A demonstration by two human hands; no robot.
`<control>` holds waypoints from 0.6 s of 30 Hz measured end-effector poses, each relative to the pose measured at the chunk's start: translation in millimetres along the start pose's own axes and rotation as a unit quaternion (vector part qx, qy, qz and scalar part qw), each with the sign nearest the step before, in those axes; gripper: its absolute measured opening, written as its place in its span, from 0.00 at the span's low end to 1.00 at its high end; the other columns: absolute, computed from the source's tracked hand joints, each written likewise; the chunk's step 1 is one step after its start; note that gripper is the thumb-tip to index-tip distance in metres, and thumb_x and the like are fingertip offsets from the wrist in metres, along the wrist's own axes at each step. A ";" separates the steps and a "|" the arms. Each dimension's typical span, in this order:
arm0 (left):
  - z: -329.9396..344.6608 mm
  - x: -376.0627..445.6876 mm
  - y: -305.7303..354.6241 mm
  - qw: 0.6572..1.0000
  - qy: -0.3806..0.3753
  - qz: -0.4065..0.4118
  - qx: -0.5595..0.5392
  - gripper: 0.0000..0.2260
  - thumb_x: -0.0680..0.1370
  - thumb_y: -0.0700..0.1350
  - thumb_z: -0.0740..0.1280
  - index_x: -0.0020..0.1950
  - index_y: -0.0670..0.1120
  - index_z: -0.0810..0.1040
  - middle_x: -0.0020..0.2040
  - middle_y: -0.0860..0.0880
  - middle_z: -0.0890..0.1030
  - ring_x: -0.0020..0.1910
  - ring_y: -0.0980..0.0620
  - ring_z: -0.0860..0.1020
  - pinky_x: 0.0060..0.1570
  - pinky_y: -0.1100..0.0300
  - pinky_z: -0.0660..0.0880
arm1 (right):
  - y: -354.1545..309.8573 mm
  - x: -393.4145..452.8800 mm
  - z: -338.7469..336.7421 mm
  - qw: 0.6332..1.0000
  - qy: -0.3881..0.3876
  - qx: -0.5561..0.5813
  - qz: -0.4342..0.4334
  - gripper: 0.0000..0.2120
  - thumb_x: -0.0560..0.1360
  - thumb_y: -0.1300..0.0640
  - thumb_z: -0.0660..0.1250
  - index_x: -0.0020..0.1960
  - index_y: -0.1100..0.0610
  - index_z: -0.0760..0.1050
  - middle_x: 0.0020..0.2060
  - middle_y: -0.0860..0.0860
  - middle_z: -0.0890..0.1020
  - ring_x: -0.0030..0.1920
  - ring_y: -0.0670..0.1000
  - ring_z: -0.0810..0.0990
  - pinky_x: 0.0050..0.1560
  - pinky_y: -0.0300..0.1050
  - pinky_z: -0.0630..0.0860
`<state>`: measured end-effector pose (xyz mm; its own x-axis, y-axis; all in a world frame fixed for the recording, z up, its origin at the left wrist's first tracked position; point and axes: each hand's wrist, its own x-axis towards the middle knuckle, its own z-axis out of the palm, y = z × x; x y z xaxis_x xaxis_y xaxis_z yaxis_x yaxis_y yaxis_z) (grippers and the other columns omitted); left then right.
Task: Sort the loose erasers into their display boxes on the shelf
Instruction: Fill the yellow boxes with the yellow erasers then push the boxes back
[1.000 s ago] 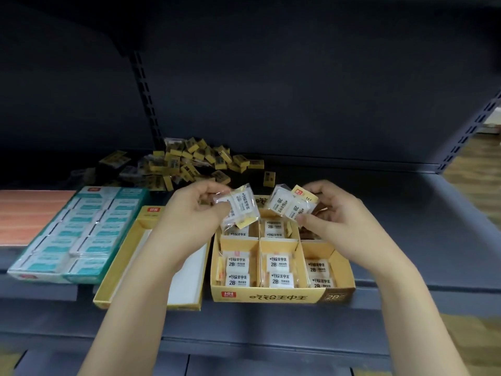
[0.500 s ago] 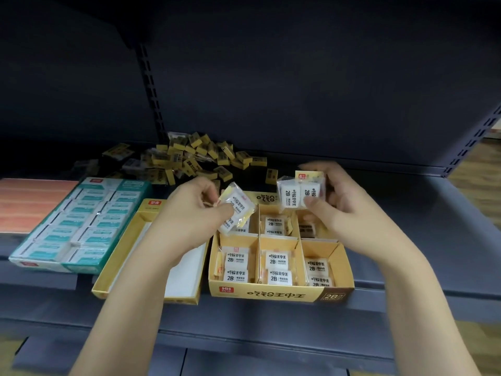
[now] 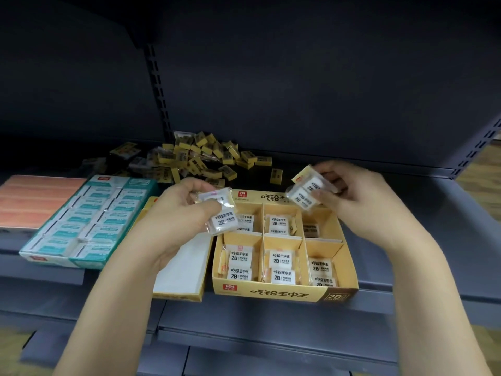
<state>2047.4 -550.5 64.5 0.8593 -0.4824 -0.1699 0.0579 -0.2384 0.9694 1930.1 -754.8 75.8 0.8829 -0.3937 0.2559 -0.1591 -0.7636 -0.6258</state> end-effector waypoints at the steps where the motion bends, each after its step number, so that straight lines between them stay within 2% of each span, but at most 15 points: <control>1: -0.2 0.5 -0.4 1.000 0.003 0.001 -0.007 0.09 0.75 0.33 0.64 0.47 0.48 0.74 0.43 0.46 0.80 0.35 0.55 0.80 0.34 0.65 0.77 | 0.2 -0.1 -2.9 1.000 0.012 -0.024 0.000 0.12 0.76 0.59 0.66 0.58 0.48 0.76 0.43 0.36 0.76 0.48 0.41 0.76 0.47 0.35 0.71; 3: 1.0 1.3 -0.7 1.000 -0.001 0.005 -0.023 0.09 0.75 0.33 0.65 0.47 0.47 0.73 0.42 0.45 0.81 0.34 0.54 0.80 0.33 0.65 0.78 | 0.0 -1.1 -8.0 0.998 0.030 -0.050 0.005 0.12 0.76 0.59 0.66 0.58 0.48 0.76 0.44 0.37 0.77 0.49 0.43 0.76 0.49 0.39 0.72; 6: 5.3 1.4 0.4 0.999 -0.009 0.020 -0.031 0.09 0.75 0.33 0.66 0.47 0.47 0.73 0.38 0.47 0.82 0.31 0.56 0.80 0.30 0.66 0.77 | 3.5 -2.8 -12.2 0.996 0.017 -0.090 0.015 0.14 0.77 0.59 0.65 0.61 0.49 0.75 0.51 0.45 0.80 0.53 0.47 0.77 0.50 0.42 0.72; 10: 11.7 2.3 0.9 0.999 -0.020 0.049 -0.006 0.09 0.75 0.36 0.67 0.49 0.49 0.74 0.42 0.49 0.84 0.38 0.54 0.82 0.40 0.62 0.78 | 12.5 -5.7 -15.6 0.991 -0.046 -0.094 0.081 0.13 0.75 0.57 0.67 0.59 0.50 0.74 0.51 0.47 0.80 0.50 0.48 0.78 0.47 0.43 0.74; 13: 17.0 2.1 2.6 0.998 -0.030 0.055 -0.005 0.09 0.75 0.36 0.67 0.51 0.48 0.75 0.41 0.51 0.84 0.36 0.57 0.82 0.33 0.67 0.77 | 15.2 -4.3 -14.0 0.983 -0.113 -0.093 0.107 0.09 0.74 0.56 0.69 0.53 0.51 0.74 0.46 0.45 0.80 0.45 0.45 0.78 0.43 0.41 0.76; 18: 21.6 -0.9 4.5 0.998 -0.045 0.045 -0.002 0.08 0.74 0.35 0.67 0.50 0.46 0.76 0.39 0.51 0.85 0.34 0.58 0.82 0.30 0.70 0.74 | 16.4 8.7 -5.4 0.969 -0.198 -0.126 0.084 0.04 0.74 0.55 0.69 0.48 0.48 0.76 0.46 0.44 0.78 0.47 0.46 0.77 0.44 0.41 0.75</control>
<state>2035.9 -569.3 65.2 0.8115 -0.5762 -0.0971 -0.0149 -0.1866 0.9823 1932.8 -773.5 71.8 0.9275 -0.3345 -0.1669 -0.3738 -0.8259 -0.4220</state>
